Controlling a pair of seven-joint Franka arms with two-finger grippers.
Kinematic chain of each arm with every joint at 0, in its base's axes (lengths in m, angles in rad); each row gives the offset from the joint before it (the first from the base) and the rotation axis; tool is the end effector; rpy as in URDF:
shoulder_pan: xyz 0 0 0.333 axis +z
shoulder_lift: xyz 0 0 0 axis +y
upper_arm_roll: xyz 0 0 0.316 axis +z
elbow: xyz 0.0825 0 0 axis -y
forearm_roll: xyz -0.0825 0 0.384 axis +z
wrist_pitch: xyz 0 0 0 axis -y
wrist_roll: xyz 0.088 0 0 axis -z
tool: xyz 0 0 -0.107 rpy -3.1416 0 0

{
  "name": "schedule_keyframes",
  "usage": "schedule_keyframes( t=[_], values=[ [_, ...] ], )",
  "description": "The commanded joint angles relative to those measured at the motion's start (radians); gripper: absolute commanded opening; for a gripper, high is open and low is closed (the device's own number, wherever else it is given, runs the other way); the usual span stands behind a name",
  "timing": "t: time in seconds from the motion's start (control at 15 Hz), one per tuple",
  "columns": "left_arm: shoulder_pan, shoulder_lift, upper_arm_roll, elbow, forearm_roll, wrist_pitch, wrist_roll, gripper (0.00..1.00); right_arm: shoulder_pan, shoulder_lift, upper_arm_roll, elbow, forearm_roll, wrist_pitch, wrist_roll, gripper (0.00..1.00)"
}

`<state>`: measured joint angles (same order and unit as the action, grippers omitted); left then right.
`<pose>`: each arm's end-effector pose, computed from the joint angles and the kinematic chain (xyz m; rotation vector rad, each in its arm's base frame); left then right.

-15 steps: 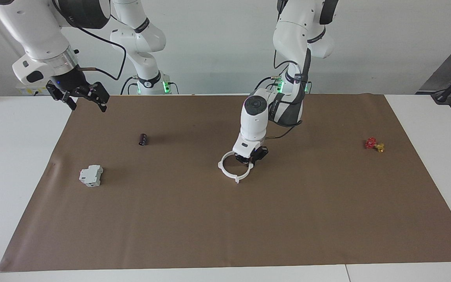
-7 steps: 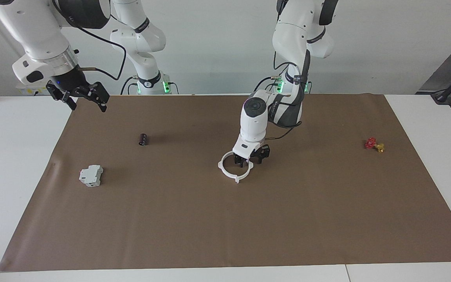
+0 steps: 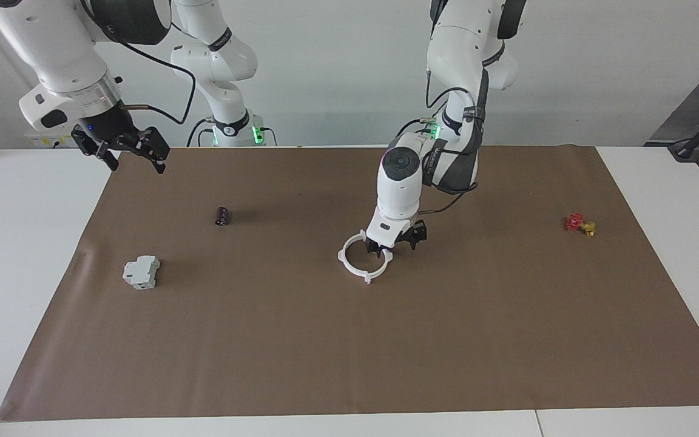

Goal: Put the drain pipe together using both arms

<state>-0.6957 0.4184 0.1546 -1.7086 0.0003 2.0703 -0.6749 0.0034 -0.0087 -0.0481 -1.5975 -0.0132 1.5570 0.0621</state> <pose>0.5567 -0.3455 0.3466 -3.0544 -0.1868 0.0099 0.5491 -0.0261 0.6155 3.1237 -0.1669 -0.0496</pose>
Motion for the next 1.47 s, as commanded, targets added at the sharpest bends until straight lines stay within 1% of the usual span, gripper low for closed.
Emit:
schedule_keyframes(
  t=[0.0, 0.13, 0.27, 0.53, 1.0, 1.14, 1.27, 1.4],
  values=[
    [0.050, -0.044, -0.004, 0.024, 0.010, -0.088, 0.057, 1.00, -0.005, -0.027, 0.004, -0.035, 0.021, 0.023, 0.005, 1.00],
    [0.070, -0.073, -0.003, 0.024, 0.009, -0.131, 0.096, 1.00, -0.005, -0.027, 0.004, -0.035, 0.021, 0.023, 0.004, 1.00],
    [0.113, -0.113, -0.004, 0.024, 0.009, -0.170, 0.151, 1.00, -0.005, -0.028, 0.004, -0.035, 0.021, 0.023, 0.005, 1.00],
    [0.223, -0.202, -0.004, 0.026, 0.009, -0.274, 0.300, 1.00, -0.005, -0.028, 0.004, -0.035, 0.021, 0.023, 0.005, 1.00],
    [0.511, -0.343, -0.003, 0.030, 0.009, -0.370, 0.656, 1.00, -0.005, -0.027, 0.004, -0.035, 0.021, 0.023, 0.005, 1.00],
    [0.580, -0.362, -0.003, 0.062, 0.009, -0.426, 0.730, 1.00, -0.005, -0.028, 0.004, -0.035, 0.021, 0.023, 0.004, 1.00],
    [0.604, -0.362, -0.001, 0.110, 0.009, -0.473, 0.753, 1.00, -0.005, -0.028, 0.004, -0.035, 0.021, 0.023, 0.005, 1.00],
    [0.613, -0.362, 0.000, 0.150, 0.006, -0.492, 0.753, 1.00, -0.005, -0.028, 0.004, -0.035, 0.021, 0.023, 0.005, 1.00]
  ],
)
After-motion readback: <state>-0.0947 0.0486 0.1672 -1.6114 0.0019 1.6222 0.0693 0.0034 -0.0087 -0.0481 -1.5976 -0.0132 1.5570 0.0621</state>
